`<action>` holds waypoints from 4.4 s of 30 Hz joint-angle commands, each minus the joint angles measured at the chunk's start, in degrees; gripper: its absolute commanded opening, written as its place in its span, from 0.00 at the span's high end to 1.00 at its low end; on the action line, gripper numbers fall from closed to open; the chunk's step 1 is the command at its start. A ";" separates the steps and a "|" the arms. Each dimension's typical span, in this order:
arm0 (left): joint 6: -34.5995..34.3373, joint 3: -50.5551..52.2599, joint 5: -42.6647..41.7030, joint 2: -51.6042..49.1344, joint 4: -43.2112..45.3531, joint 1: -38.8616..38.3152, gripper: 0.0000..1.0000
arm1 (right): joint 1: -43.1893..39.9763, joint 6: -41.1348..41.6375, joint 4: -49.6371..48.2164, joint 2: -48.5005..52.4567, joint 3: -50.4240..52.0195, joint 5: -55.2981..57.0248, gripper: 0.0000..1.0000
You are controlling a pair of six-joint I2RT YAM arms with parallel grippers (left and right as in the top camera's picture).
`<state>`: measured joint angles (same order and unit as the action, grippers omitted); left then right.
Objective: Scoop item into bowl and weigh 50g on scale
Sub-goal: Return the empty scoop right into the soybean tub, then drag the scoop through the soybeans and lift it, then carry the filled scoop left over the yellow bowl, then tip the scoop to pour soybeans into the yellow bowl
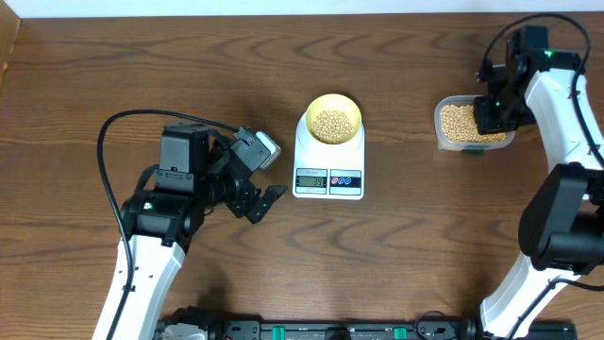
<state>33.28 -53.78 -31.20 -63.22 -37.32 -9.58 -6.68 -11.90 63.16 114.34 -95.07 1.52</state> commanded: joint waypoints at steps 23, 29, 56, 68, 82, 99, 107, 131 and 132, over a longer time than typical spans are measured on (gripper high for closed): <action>0.79 0.09 -0.50 0.00 -0.17 0.26 0.02 | -12.11 1.99 -1.29 -0.39 1.22 -31.76 0.99; 0.76 0.09 -0.50 0.00 -0.17 0.26 0.02 | -16.50 1.16 -0.26 -0.39 1.22 -35.36 0.99; 0.79 0.09 -0.50 0.00 -0.17 0.26 0.02 | -22.45 -6.99 5.01 -0.39 1.22 -61.18 0.99; 0.76 0.09 -0.50 0.00 -0.15 0.26 0.02 | -12.70 0.13 0.94 -0.39 1.22 -68.46 0.99; 0.79 0.09 -0.50 0.00 -0.17 0.26 0.02 | 1.66 16.76 -13.94 -0.39 1.22 -69.59 0.99; 0.79 0.09 -0.50 0.00 -0.17 0.26 0.02 | 14.82 24.13 -17.05 -0.42 -1.97 -61.42 0.99; 0.76 0.09 -0.50 0.00 -0.15 0.26 0.02 | 16.92 22.56 -12.46 -0.42 -4.50 -54.80 0.98; 0.79 0.09 -0.50 0.00 -0.17 0.26 0.02 | 26.29 11.80 2.14 -0.42 -14.03 -27.21 0.99; 0.79 0.09 -0.50 0.00 -0.17 0.26 0.03 | 26.77 11.30 1.92 -0.42 -14.03 -26.49 0.99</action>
<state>33.28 -53.78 -31.20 -63.22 -37.34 -9.58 18.35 2.68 65.45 114.34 -107.81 -29.19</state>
